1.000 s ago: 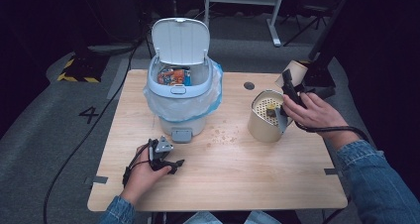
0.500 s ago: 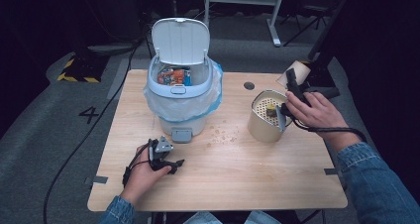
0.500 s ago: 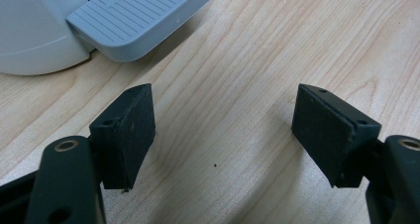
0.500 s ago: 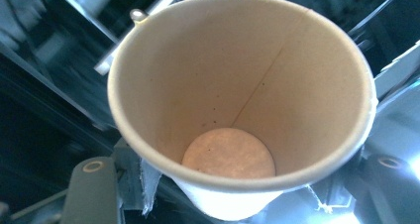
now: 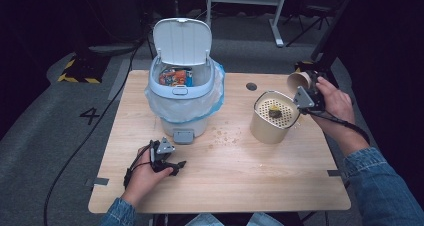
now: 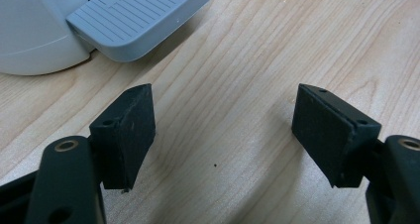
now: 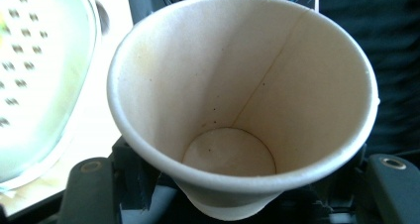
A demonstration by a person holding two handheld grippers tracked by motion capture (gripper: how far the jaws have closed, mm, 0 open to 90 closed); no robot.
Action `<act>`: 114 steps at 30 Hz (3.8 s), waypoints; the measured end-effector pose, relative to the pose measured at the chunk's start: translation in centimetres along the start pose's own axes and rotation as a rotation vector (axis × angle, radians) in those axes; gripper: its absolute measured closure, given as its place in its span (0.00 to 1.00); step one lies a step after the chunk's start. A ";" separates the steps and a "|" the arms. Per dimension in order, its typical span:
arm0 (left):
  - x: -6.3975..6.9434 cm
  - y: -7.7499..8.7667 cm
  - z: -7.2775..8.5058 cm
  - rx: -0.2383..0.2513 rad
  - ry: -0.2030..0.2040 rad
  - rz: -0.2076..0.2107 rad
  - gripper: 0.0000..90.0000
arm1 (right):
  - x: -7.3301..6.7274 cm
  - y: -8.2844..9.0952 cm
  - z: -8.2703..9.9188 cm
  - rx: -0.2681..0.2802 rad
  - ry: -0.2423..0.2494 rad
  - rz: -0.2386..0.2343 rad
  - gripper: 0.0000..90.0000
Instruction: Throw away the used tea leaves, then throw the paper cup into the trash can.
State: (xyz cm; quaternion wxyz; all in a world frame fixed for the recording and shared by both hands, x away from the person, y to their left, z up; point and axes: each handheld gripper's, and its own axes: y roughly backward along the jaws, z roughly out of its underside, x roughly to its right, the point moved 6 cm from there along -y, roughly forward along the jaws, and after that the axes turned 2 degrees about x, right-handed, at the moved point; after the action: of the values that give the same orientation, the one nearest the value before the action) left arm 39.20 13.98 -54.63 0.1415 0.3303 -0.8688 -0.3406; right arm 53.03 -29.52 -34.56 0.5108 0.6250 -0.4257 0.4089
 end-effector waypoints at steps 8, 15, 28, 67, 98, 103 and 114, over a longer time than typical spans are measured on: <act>0.0 0.1 0.0 0.001 0.001 -0.004 0.28 | 0.2 0.7 1.0 0.180 -0.542 -0.197 0.36; 0.0 0.1 0.1 0.001 0.001 -0.006 0.28 | -1.0 2.6 0.1 0.191 -0.848 -0.416 0.36; 0.0 0.1 0.1 0.002 0.002 -0.005 0.28 | -4.7 6.9 -3.1 0.307 -0.909 -0.637 0.35; 0.0 0.1 0.1 0.000 0.003 -0.007 0.28 | -19.1 8.1 -5.0 0.307 -0.877 -0.930 0.34; 0.0 0.2 0.1 0.002 0.013 -0.007 0.29 | -17.7 6.7 -7.8 0.482 -0.993 -0.898 0.34; -0.1 0.4 0.3 0.006 0.019 -0.022 0.31 | -15.7 6.6 -8.6 0.506 -1.014 -0.898 0.34; -0.4 2.2 1.5 0.018 0.091 -0.050 0.35 | -9.8 5.8 -10.2 0.522 -1.008 -0.847 0.34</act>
State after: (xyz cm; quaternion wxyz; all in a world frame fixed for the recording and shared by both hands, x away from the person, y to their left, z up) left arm 37.70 16.18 -54.25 0.1696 0.3682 -0.8560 -0.3208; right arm 43.78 -18.97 -40.65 0.1999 0.9521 -0.2188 -0.0753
